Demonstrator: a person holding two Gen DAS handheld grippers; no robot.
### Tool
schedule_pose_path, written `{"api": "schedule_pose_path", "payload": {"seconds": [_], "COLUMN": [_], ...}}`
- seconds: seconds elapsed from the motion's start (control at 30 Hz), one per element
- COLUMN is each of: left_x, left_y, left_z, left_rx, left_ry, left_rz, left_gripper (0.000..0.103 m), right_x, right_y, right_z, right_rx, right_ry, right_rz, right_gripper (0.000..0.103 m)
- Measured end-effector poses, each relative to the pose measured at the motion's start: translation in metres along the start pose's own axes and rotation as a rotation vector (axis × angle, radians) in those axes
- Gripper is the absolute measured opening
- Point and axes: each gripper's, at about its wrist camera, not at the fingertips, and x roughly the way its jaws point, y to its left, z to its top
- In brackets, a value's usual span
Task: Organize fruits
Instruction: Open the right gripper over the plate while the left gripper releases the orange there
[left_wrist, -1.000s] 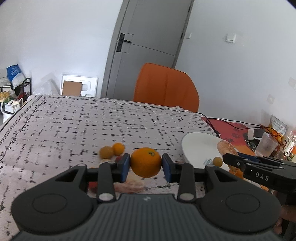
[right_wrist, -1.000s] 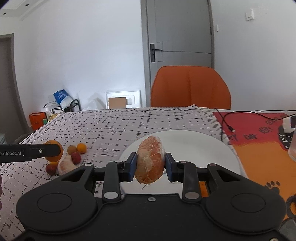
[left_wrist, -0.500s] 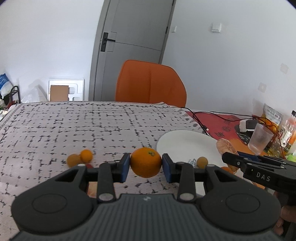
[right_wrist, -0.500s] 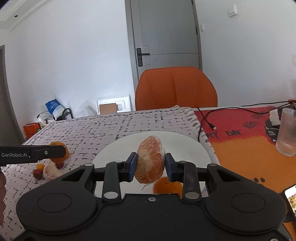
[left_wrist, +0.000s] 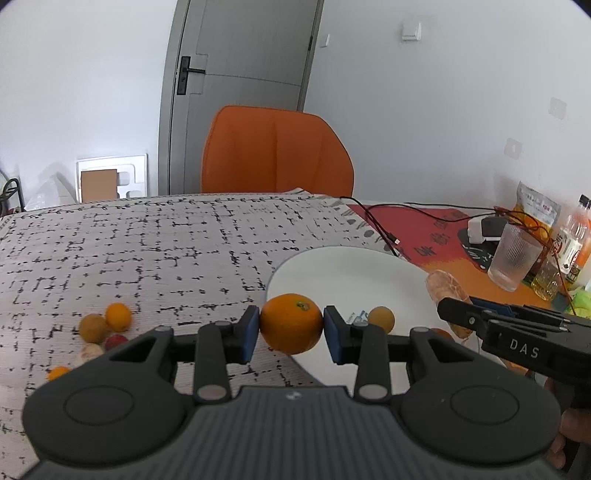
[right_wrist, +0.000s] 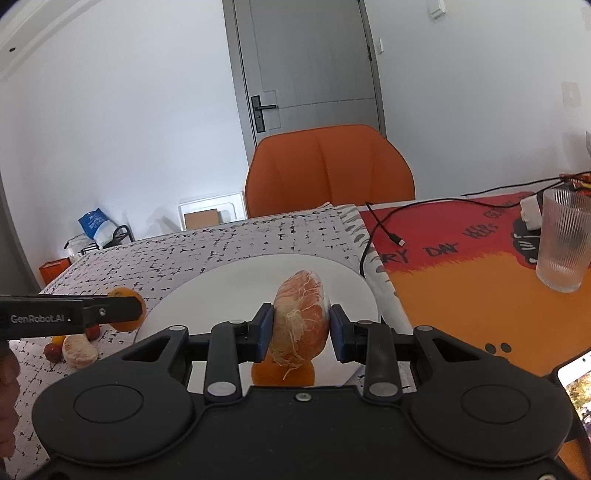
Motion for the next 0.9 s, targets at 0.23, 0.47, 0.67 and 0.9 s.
{"api": "schedule_pose_path", "payload": {"seconds": [0.23, 0.47, 0.67, 0.9], "left_x": [0.013, 0.014, 0.005, -0.017], "left_y": [-0.009, -0.009, 0.000, 0.017], "left_z": [0.000, 0.003, 0.001, -0.002], "left_rx": [0.013, 0.016, -0.002, -0.024], "left_ry": [0.017, 0.017, 0.022, 0.004], "left_rz": [-0.008, -0.007, 0.010, 0.044], "left_gripper": [0.036, 0.040, 0.045, 0.063], "right_x": [0.007, 0.003, -0.004, -0.009], "right_y": [-0.002, -0.005, 0.001, 0.016], "right_z": [-0.004, -0.004, -0.007, -0.007], "right_rx": [0.011, 0.043, 0.046, 0.047], "right_ry": [0.006, -0.017, -0.018, -0.014], "right_rz": [0.012, 0.012, 0.029, 0.037], "right_gripper": [0.031, 0.048, 0.062, 0.075]}}
